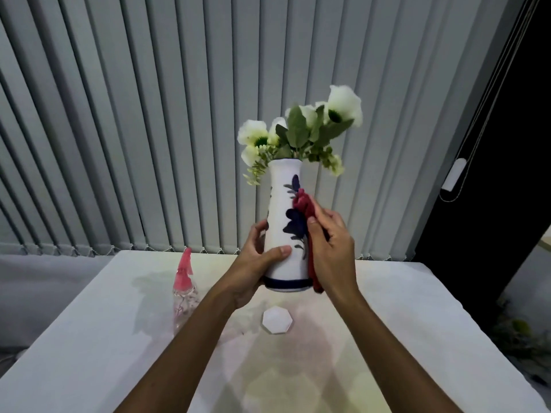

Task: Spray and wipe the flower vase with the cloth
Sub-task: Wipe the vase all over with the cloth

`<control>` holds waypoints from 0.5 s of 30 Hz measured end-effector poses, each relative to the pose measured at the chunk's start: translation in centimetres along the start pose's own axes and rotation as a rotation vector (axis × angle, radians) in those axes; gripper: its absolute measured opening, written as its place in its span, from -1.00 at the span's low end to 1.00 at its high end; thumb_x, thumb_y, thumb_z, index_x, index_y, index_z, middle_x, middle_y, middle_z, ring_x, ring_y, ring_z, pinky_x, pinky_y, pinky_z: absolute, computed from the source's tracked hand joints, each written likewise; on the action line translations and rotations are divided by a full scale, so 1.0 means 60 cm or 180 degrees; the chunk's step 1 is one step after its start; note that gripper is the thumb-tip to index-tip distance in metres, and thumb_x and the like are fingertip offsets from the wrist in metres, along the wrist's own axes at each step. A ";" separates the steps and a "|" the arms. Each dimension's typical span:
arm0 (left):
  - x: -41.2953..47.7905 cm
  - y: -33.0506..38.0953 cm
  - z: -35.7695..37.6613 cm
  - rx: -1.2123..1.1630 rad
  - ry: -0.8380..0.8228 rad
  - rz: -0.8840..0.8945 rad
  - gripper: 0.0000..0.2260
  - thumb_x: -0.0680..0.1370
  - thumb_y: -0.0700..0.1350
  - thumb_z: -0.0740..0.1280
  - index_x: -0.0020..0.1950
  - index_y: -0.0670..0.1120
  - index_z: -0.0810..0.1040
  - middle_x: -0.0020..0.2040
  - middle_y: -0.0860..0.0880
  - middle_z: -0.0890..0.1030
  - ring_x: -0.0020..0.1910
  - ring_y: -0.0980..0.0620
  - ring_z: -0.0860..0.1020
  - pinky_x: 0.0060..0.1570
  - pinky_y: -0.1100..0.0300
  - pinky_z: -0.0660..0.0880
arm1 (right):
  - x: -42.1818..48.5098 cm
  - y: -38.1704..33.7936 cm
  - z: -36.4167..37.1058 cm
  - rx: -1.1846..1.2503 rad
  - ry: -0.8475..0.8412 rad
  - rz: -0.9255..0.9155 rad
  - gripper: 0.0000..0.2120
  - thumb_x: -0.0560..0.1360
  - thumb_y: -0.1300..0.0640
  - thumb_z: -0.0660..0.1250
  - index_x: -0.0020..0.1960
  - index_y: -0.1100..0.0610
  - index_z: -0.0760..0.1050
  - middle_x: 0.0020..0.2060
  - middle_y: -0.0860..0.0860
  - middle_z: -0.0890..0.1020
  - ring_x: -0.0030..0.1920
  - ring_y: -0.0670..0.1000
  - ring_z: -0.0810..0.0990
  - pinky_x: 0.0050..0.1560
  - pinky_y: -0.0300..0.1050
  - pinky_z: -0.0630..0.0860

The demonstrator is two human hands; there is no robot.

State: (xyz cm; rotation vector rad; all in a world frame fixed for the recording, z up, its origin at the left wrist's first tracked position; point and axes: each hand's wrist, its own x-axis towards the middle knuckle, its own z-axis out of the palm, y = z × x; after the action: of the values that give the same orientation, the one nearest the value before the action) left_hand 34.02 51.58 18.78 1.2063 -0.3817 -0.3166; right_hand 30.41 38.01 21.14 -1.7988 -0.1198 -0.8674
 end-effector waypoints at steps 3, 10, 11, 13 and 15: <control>0.003 0.006 -0.003 -0.0273 0.0070 -0.0010 -0.42 0.17 0.04 0.47 0.15 0.07 0.41 0.12 -0.07 0.60 0.01 -0.07 0.60 0.04 -0.09 0.57 | -0.049 0.020 0.007 0.0069 0.0097 -0.0157 -0.63 0.57 0.04 0.18 0.37 -0.13 0.41 0.15 -0.07 0.51 0.15 -0.09 0.55 0.20 -0.20 0.50; -0.005 0.023 -0.009 0.0312 -0.0550 -0.0133 -0.47 0.30 0.01 0.45 0.25 0.13 0.45 0.11 0.06 0.68 0.09 0.04 0.63 0.14 0.14 0.55 | -0.024 -0.004 0.013 -0.0245 0.0537 -0.0874 -0.64 0.58 0.17 0.19 0.37 0.09 0.41 0.18 0.06 0.46 0.25 -0.08 0.46 0.33 -0.31 0.35; -0.008 0.023 -0.008 0.0444 -0.0627 -0.0115 -0.50 0.30 -0.02 0.46 0.23 0.12 0.46 0.09 0.07 0.69 0.06 0.06 0.63 0.10 0.17 0.56 | -0.011 -0.010 0.011 -0.0216 0.0606 -0.0807 -0.64 0.58 0.17 0.19 0.38 0.08 0.40 0.18 0.06 0.46 0.24 -0.08 0.47 0.33 -0.28 0.37; -0.011 0.026 -0.002 0.0778 -0.0691 -0.0108 -0.49 0.26 0.00 0.49 0.19 0.12 0.48 0.09 0.04 0.68 0.06 0.02 0.63 0.11 0.06 0.57 | 0.013 -0.021 0.003 -0.0082 0.0632 -0.0598 -0.62 0.58 0.17 0.19 0.39 0.04 0.39 0.16 0.05 0.48 0.17 -0.12 0.49 0.29 -0.31 0.40; -0.011 0.024 0.002 0.1033 -0.0631 -0.0083 -0.49 0.22 0.05 0.49 0.16 0.12 0.50 0.06 0.05 0.68 0.02 0.01 0.64 0.08 -0.05 0.56 | 0.030 -0.025 -0.005 0.0003 0.0463 -0.0443 -0.62 0.59 0.19 0.20 0.39 -0.01 0.38 0.12 0.01 0.50 0.10 -0.17 0.51 0.23 -0.35 0.42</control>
State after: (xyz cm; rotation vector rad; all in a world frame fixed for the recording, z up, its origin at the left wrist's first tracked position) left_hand 33.41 52.23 20.12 1.5033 -0.6067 -0.4092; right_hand 30.87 37.81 23.43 -1.7358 -0.1528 -1.0939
